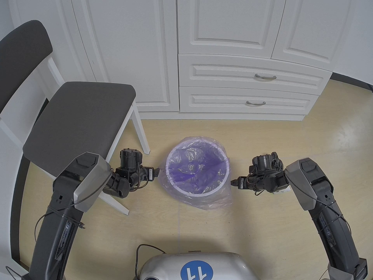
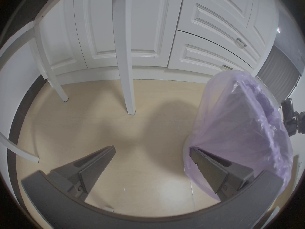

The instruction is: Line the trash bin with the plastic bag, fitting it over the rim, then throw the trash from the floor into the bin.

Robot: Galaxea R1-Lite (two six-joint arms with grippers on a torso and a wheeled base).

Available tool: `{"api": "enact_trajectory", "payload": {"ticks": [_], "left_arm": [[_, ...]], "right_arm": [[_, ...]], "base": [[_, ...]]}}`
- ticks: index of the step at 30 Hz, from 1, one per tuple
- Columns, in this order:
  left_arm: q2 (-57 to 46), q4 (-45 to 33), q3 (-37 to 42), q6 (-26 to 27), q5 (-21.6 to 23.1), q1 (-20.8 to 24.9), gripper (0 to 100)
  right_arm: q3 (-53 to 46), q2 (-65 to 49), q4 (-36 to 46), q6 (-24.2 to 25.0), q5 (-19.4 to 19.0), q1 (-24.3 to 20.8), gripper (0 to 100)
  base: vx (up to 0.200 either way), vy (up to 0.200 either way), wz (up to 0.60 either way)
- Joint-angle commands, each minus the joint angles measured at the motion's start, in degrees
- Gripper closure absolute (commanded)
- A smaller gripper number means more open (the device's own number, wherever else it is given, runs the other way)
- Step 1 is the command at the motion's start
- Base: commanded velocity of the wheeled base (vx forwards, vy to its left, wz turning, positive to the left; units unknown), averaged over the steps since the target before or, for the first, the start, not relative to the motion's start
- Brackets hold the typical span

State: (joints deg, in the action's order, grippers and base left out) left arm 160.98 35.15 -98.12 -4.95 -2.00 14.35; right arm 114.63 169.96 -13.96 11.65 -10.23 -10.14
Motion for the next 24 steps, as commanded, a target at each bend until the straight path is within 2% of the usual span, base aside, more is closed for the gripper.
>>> {"api": "enact_trajectory", "payload": {"ticks": [1, 5, 15, 19, 20, 24], "left_arm": [[8.8, -4.7, -12.8, 0.0, -3.2, -0.1, 0], [9.5, -10.2, -16.0, -0.1, -3.8, 0.1, 0], [6.8, -8.7, -15.3, -0.4, -5.6, -0.3, 0], [2.5, -7.1, -9.9, -0.1, -6.2, -0.3, 0], [-1.1, -6.5, -5.2, 0.4, -6.3, 0.1, 0], [-6.5, -6.2, 1.4, 5.0, -8.1, 1.5, 0]], "right_arm": [[0.0, 0.2, -0.1, -0.1, 0.4, -0.2, 0], [0.0, 0.2, 0.1, -0.1, 0.4, -0.1, 0], [0.0, 0.1, -0.1, 0.2, 0.5, -0.2, 0], [0.0, 0.0, -0.1, 0.2, 1.1, -0.2, 0], [0.0, 0.0, -0.1, 0.1, 2.0, -0.2, 0], [0.0, 0.0, -0.1, 0.1, 3.3, -0.1, 0]], "base": [[0.000, 0.000, 0.00], [0.000, 0.000, 0.00], [0.000, 0.000, 0.00], [0.000, 0.000, 0.00], [0.000, 0.000, 0.00], [0.000, 0.000, 0.00]]}}
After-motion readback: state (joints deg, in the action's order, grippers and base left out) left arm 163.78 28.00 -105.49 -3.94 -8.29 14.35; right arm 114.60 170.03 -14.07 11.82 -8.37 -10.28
